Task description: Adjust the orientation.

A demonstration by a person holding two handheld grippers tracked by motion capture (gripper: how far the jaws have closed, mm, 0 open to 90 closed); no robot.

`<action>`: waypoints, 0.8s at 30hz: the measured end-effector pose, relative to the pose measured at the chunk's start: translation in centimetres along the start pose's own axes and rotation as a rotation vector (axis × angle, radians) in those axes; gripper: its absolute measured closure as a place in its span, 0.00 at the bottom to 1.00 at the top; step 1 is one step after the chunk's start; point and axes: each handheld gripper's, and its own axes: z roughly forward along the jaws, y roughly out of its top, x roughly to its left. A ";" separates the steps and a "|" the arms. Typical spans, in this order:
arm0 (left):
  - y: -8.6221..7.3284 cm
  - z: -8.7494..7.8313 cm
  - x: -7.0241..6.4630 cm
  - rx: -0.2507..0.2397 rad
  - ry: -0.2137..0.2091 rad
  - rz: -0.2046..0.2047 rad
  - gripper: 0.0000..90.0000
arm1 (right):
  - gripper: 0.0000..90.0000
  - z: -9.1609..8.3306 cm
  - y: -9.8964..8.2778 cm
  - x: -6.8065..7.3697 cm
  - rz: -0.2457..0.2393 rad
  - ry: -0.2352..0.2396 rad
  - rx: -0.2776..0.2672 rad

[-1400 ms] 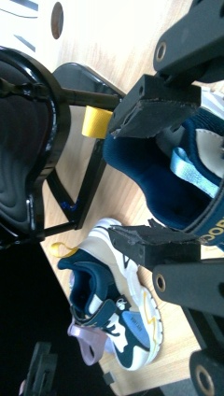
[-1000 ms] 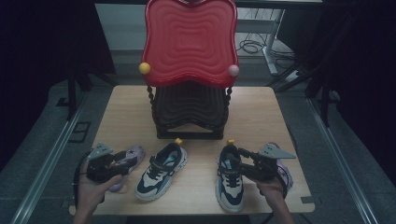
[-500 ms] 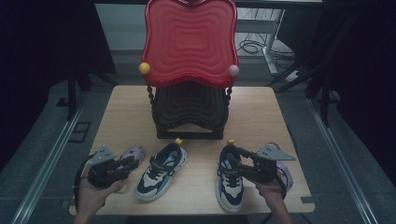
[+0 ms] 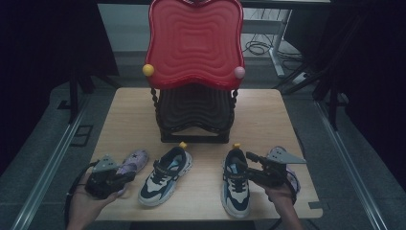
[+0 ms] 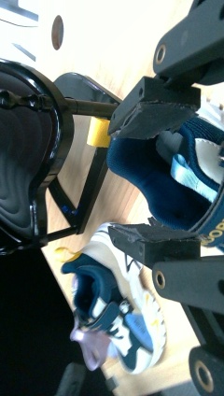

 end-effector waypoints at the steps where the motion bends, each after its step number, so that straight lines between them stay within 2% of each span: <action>1: 0.0 0.0 0.0 0.000 0.000 0.000 1.00 | 0.51 0.0 0.0 0.0 0.000 0.000 0.000; 2: -0.2 -0.1 0.0 0.008 0.003 0.002 1.00 | 0.52 -0.3 0.0 -0.1 0.035 0.018 -0.013; 4: -0.6 -0.1 -0.2 0.034 0.009 0.017 1.00 | 0.52 -0.4 0.0 -0.1 0.039 0.018 -0.016; 7: -1.4 0.1 -0.4 0.075 0.016 0.022 1.00 | 0.52 -0.8 -0.1 0.1 0.026 0.003 -0.009; 8: -2.0 0.6 -0.5 0.117 0.019 0.029 1.00 | 0.52 -1.1 0.0 0.0 0.032 0.003 -0.015; 9: -2.0 0.6 -0.5 0.117 0.019 0.029 1.00 | 0.52 -1.1 0.0 0.0 0.032 0.003 -0.015; 10: -2.2 0.8 -0.4 0.141 0.027 0.033 1.00 | 0.52 -1.1 0.2 0.0 0.031 0.001 -0.021; 12: -2.7 1.2 0.0 0.199 0.064 0.034 1.00 | 0.52 -1.0 0.4 -0.1 0.030 0.002 -0.022; 15: -2.9 1.3 0.4 0.226 0.060 0.032 1.00 | 0.51 -0.8 0.4 -0.1 0.027 0.006 -0.018; 16: -3.0 1.5 0.8 0.257 0.067 0.041 1.00 | 0.51 -0.6 0.4 -0.2 0.028 0.007 -0.012; 22: -3.2 2.2 1.5 0.299 0.091 0.036 1.00 | 0.51 -0.5 0.2 -0.1 0.030 0.002 -0.001; 24: -3.1 2.4 1.7 0.304 0.083 0.031 1.00 | 0.51 -0.5 0.2 -0.1 0.028 0.000 -0.002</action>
